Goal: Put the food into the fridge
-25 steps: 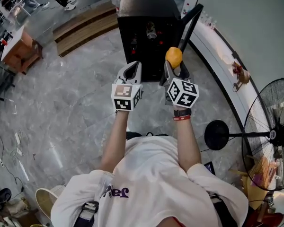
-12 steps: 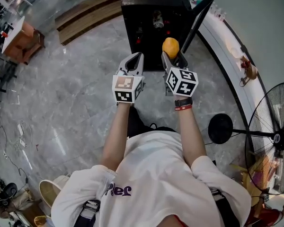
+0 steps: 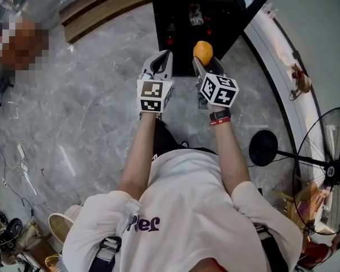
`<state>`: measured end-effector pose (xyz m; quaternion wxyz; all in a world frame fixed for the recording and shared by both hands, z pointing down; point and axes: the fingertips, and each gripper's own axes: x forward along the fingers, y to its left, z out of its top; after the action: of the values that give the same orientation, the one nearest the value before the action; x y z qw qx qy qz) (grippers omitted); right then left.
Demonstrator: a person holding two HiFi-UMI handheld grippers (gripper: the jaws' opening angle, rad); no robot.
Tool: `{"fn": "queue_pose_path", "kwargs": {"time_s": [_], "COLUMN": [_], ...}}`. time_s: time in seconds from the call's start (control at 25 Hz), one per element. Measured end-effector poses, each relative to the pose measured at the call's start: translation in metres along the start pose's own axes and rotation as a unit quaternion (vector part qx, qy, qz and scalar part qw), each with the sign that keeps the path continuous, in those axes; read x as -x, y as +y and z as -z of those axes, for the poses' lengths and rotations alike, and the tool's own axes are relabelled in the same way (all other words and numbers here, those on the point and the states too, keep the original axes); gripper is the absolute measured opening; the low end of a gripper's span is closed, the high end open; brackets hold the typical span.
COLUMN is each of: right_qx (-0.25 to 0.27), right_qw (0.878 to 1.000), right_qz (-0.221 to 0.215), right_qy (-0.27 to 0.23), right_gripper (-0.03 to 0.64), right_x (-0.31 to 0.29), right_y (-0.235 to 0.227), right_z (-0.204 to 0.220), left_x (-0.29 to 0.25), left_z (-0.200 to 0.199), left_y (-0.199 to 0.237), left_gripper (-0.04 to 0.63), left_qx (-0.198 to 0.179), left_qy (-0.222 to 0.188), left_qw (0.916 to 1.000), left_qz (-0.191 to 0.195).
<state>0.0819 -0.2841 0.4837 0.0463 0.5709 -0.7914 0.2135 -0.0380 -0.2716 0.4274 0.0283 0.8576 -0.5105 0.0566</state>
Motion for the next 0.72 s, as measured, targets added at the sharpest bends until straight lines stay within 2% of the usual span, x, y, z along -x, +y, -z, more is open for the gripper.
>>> {"fn": "queue_pose_path", "kwargs": {"time_s": [0.2,0.32,0.48,0.72], "right_qx": [-0.005,-0.009,-0.005,0.010], "right_qw": [1.000,0.999,0.998,0.998], "right_qz": [-0.010,-0.011,-0.023,-0.028], "right_qy": [0.019,0.031,0.055,0.062], "right_gripper": [0.290,0.290,0.290,0.290], "right_x": [-0.045,-0.068,-0.098,-0.134], "right_y": [-0.001,-0.004,-0.010,-0.020], "right_z": [0.015,0.023,0.032,0.043], "left_x": [-0.023,-0.037,-0.059,-0.083], "left_z": [0.023,0.036,0.045,0.061], "left_y": [0.031,0.044,0.049,0.053], "left_gripper": [0.017,0.017,0.017,0.017], "left_qx": [0.031,0.043,0.033,0.018], "left_qy": [0.010,0.020,0.027,0.036], "left_qw": [0.9994,0.9989,0.9987,0.9980], "left_qz": [-0.005,0.004,0.029,0.049]}}
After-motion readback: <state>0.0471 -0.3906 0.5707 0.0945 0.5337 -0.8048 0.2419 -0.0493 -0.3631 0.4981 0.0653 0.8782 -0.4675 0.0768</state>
